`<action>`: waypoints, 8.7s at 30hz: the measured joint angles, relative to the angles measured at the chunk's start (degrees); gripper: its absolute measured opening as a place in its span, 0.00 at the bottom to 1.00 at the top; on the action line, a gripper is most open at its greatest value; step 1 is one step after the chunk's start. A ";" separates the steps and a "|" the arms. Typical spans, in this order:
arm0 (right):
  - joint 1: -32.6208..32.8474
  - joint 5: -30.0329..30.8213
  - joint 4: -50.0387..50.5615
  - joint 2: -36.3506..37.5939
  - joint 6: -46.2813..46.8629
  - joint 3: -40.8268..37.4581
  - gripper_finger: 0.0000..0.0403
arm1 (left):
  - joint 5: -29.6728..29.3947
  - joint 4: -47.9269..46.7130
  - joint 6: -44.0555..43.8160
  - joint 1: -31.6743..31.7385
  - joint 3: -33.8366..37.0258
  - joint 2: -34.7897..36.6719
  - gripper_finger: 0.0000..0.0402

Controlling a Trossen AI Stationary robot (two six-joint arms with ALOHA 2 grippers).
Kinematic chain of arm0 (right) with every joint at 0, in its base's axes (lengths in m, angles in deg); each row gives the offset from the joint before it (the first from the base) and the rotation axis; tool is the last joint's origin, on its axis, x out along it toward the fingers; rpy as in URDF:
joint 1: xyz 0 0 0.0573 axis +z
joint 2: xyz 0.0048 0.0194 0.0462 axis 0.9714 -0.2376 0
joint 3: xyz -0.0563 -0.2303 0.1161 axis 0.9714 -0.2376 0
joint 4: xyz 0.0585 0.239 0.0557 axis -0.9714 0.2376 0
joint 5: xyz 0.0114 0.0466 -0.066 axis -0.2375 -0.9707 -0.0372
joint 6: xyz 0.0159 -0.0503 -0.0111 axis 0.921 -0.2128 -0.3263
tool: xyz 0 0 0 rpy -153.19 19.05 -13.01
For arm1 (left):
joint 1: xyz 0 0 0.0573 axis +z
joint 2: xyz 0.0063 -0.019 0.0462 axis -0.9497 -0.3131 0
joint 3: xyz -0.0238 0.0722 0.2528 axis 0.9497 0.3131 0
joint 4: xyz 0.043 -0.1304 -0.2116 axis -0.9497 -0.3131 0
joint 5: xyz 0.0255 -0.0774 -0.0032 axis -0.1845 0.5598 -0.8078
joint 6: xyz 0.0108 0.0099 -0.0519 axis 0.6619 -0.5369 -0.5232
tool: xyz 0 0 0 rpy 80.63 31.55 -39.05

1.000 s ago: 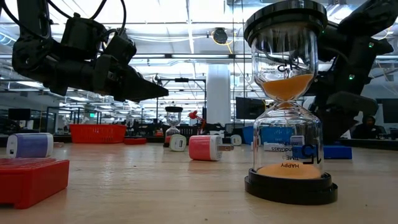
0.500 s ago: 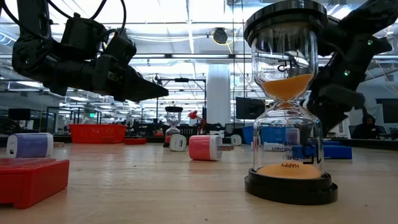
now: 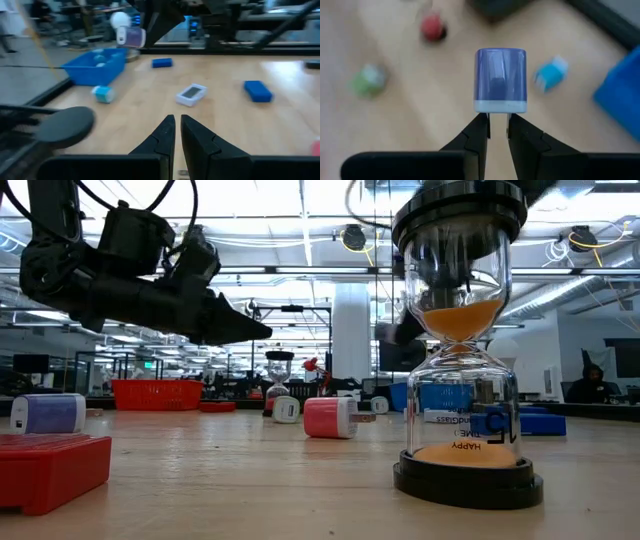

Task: Pick & Place Office items
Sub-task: Put the top right blue charger adapter head into the black bin, then put the left blue charger adapter head into the black bin

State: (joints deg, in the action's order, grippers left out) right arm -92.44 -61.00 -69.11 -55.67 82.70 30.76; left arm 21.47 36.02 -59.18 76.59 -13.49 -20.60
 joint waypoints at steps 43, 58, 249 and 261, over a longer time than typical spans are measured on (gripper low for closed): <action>-15.37 -12.73 -2.53 -43.76 -3.35 44.40 0.15 | 1.45 -0.15 0.85 -0.11 0.00 0.02 0.09; -15.23 -12.14 -1.55 -43.49 -4.04 44.40 0.21 | 1.48 -0.17 0.66 -0.11 0.00 0.02 0.09; 5.42 -11.48 -63.80 14.88 -18.58 -40.10 0.01 | -7.50 -109.61 -35.94 -22.45 -33.75 2.10 0.43; 5.40 -11.49 -63.82 14.88 -18.58 -40.10 0.01 | -7.21 -104.17 -35.29 -22.46 -30.04 1.79 0.66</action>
State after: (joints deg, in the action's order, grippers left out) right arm -87.04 -72.49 -132.93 -40.78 64.12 -9.34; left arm 14.27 -68.16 -94.48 54.13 -43.53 -18.81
